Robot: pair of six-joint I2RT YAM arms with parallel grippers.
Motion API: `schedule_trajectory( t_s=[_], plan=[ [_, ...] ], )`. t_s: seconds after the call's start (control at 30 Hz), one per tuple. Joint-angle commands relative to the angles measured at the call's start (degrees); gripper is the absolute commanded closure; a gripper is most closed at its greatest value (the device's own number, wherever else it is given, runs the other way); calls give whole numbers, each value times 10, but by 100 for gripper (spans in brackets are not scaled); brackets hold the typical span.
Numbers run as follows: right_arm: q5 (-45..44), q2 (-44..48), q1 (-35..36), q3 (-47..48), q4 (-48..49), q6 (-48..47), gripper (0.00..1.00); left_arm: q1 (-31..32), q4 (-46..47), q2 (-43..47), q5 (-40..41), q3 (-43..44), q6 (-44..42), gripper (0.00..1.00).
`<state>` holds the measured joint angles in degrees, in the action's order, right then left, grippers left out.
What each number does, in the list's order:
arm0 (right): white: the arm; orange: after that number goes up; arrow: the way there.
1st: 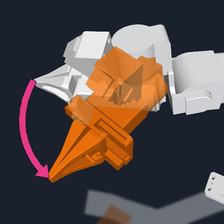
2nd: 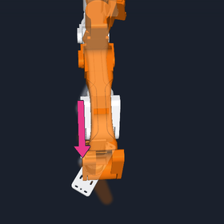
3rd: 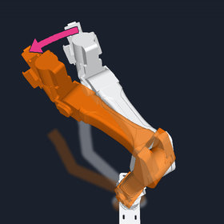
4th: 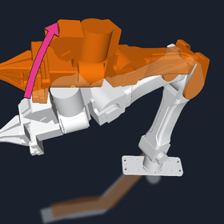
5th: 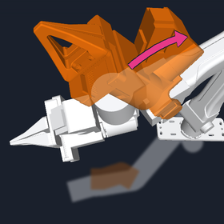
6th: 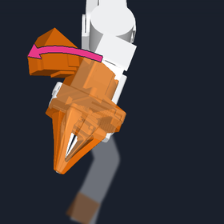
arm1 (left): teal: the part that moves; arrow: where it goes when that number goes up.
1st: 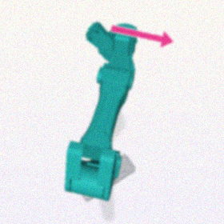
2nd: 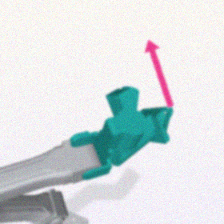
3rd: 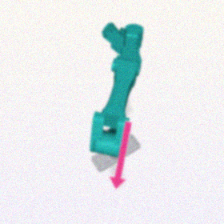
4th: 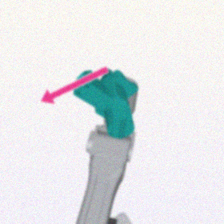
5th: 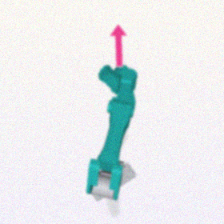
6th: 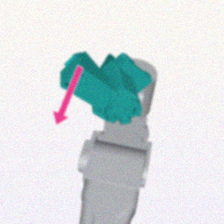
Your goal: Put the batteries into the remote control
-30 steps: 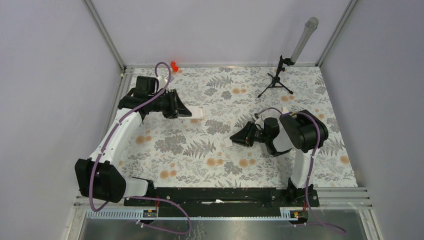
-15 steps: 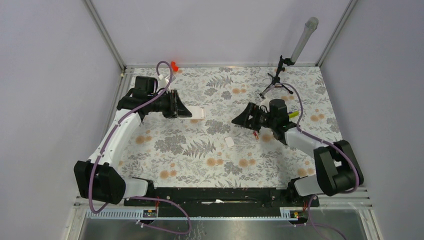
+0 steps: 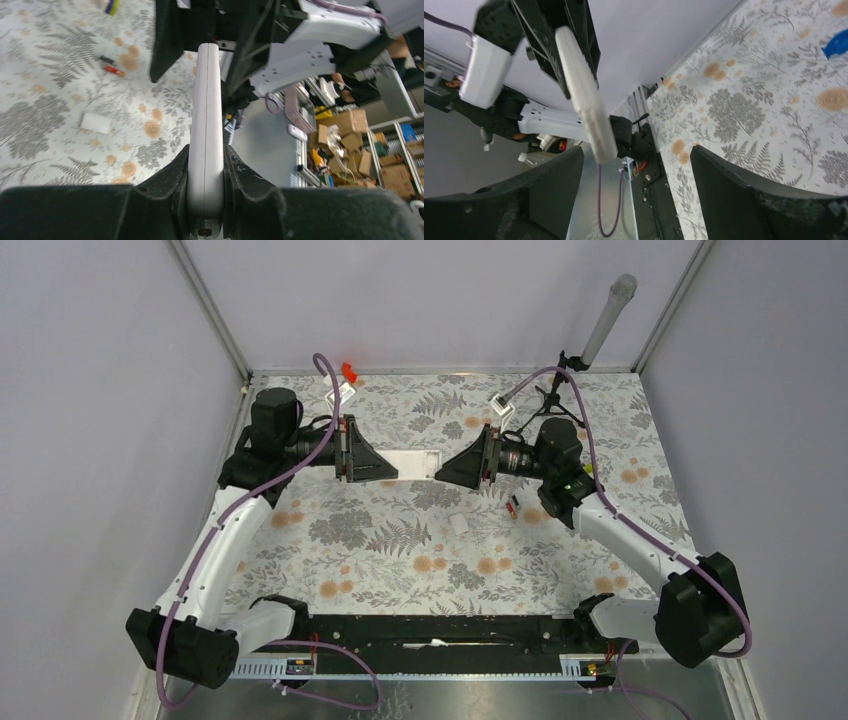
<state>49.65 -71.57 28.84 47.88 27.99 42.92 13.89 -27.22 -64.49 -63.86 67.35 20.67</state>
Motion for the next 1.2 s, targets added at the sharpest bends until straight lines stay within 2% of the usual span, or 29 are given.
schedule_trajectory(
  t_s=[0.0,0.13,0.27,0.33,0.37,0.47,0.6,0.67,0.77,0.87,1.0,1.17],
  plan=[
    [-4,11,10,27,128,76,16,15,76,15,-85,-1,11,100],
    [-2,5,25,36,181,102,29,23,89,22,-89,0,21,99],
    [-12,-3,40,43,209,125,58,24,140,34,-80,-11,65,94],
    [-27,-1,43,37,231,149,75,25,208,43,-65,-28,119,85],
    [-42,2,43,32,238,155,82,25,261,48,-58,-41,179,81],
    [-90,20,43,13,244,162,94,25,448,58,-32,-91,338,61],
    [-137,39,43,-2,243,156,97,25,560,55,-8,-121,445,50],
    [-137,37,42,1,238,155,97,25,577,53,-7,-125,459,49],
    [-121,28,43,7,233,159,97,25,539,55,2,-117,433,50],
    [-117,29,43,4,235,161,96,27,464,55,27,-105,385,56],
    [-102,26,42,12,219,158,95,28,453,59,53,-110,375,63],
    [-92,19,42,22,211,167,94,31,459,55,61,-112,376,58]
  ],
)
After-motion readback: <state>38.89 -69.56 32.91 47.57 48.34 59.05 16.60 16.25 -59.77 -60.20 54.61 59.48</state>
